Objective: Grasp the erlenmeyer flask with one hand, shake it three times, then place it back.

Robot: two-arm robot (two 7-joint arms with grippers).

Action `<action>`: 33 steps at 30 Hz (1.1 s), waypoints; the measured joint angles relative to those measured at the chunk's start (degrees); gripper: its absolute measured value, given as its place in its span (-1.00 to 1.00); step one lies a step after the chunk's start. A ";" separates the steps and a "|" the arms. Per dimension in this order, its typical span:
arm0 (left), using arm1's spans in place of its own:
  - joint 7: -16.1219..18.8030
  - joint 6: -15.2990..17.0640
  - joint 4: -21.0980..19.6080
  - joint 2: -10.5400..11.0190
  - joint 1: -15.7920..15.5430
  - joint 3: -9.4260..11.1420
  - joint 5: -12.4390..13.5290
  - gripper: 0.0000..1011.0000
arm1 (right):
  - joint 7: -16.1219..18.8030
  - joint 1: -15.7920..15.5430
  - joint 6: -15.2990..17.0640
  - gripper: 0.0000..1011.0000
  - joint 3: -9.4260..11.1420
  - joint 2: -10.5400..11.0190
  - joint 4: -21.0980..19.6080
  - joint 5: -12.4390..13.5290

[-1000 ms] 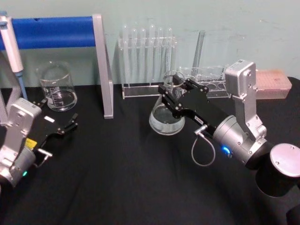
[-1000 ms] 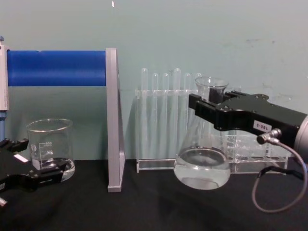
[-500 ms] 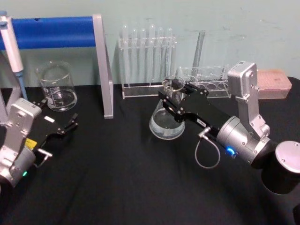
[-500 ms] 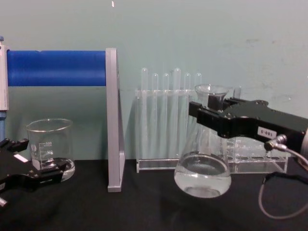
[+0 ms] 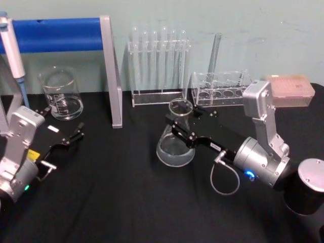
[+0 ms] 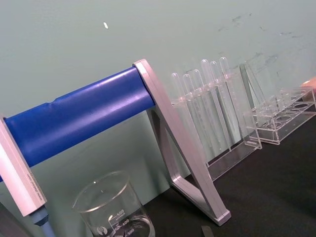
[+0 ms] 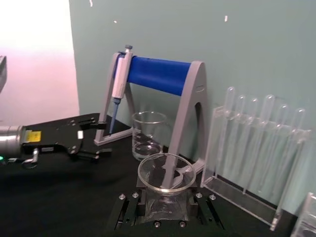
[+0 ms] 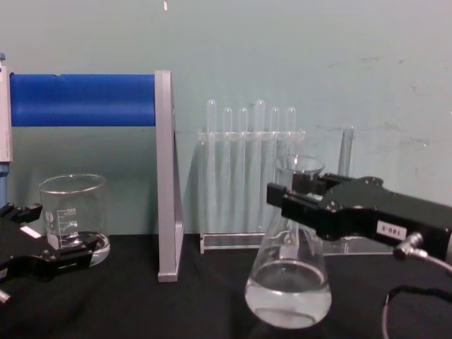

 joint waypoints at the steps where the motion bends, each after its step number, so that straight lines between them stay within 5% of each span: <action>1: 0.00 0.00 0.00 0.00 0.00 0.00 0.00 0.98 | 0.18 0.04 -0.12 -0.10 -0.18 0.09 0.18 0.15; 33: 0.00 0.00 0.00 0.00 0.00 0.00 0.00 0.98 | 5.90 3.17 -3.67 -0.10 -6.62 2.82 7.13 4.53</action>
